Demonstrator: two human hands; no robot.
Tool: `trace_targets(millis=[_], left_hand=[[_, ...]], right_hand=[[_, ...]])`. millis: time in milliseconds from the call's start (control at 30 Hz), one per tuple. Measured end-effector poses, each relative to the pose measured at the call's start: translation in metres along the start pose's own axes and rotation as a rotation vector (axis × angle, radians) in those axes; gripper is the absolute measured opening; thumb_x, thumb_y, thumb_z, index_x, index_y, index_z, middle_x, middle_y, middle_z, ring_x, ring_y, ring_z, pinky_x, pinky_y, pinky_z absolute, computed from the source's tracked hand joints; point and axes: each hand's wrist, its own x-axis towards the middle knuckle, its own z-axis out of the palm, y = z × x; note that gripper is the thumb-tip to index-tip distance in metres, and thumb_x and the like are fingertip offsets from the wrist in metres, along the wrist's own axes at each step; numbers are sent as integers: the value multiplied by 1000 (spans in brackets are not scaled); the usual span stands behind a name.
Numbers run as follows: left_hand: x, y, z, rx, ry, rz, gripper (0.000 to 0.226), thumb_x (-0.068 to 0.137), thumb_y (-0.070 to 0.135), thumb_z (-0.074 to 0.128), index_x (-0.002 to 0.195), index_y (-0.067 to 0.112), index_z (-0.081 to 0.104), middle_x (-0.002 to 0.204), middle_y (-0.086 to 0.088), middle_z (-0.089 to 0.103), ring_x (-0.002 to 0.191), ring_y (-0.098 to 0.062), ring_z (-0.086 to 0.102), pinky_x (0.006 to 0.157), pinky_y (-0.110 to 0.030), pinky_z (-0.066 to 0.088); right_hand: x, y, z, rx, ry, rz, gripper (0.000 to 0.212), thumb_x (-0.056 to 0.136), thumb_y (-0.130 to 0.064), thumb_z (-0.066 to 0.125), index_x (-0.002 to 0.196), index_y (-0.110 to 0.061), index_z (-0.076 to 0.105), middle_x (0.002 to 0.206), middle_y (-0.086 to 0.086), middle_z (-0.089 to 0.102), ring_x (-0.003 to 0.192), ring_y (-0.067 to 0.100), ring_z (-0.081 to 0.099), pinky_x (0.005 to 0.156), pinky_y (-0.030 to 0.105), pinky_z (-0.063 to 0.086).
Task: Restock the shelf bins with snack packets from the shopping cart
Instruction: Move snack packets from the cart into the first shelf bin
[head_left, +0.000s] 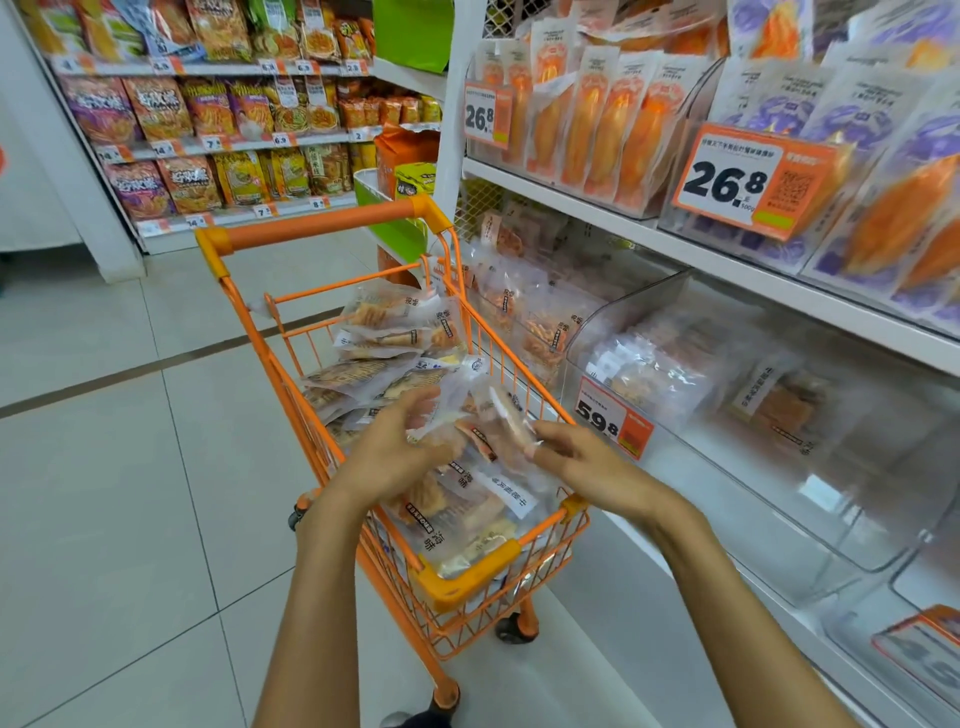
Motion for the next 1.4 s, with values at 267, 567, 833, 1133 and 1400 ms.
trace_targets(millis=[267, 567, 833, 1133, 1400], left_hand=[[-10, 24, -6, -245, -18, 115, 28, 84, 25, 68, 111, 30, 64, 112, 18, 65, 101, 9, 60, 77, -7, 47], [-5, 7, -20, -564, 664, -11, 21, 85, 21, 71, 98, 8, 61, 98, -3, 70, 86, -15, 68, 74, -28, 56], [-2, 1, -18, -634, 623, -65, 8, 93, 24, 60, 94, 26, 53, 96, 8, 62, 94, -15, 60, 80, -31, 51], [-2, 2, -15, -695, 511, -124, 35, 95, 26, 58, 128, 15, 59, 114, -2, 67, 104, -18, 64, 74, -23, 50], [-2, 5, -16, -913, 353, -237, 27, 92, 30, 61, 116, 20, 64, 106, -3, 71, 76, -12, 69, 52, -22, 52]], right_hand=[[0, -25, -13, 322, -58, 43, 25, 96, -30, 45, 84, -14, 60, 92, -6, 65, 94, 11, 61, 89, 22, 45], [47, -4, 18, -485, -100, 160, 83, 89, -1, 59, 153, -17, 8, 156, 9, 24, 132, 25, 42, 100, 27, 44], [33, 6, 28, -716, 59, -65, 58, 94, -11, 54, 146, -30, 37, 153, -9, 33, 140, 18, 29, 102, 34, 38], [7, 10, 10, -475, 14, -95, 23, 73, -29, 81, 90, -40, 72, 141, -17, 41, 133, 5, 29, 113, 30, 24], [-5, -7, -6, 36, -29, -70, 24, 85, -2, 68, 103, -15, 64, 97, 9, 73, 72, 6, 67, 64, 15, 48]])
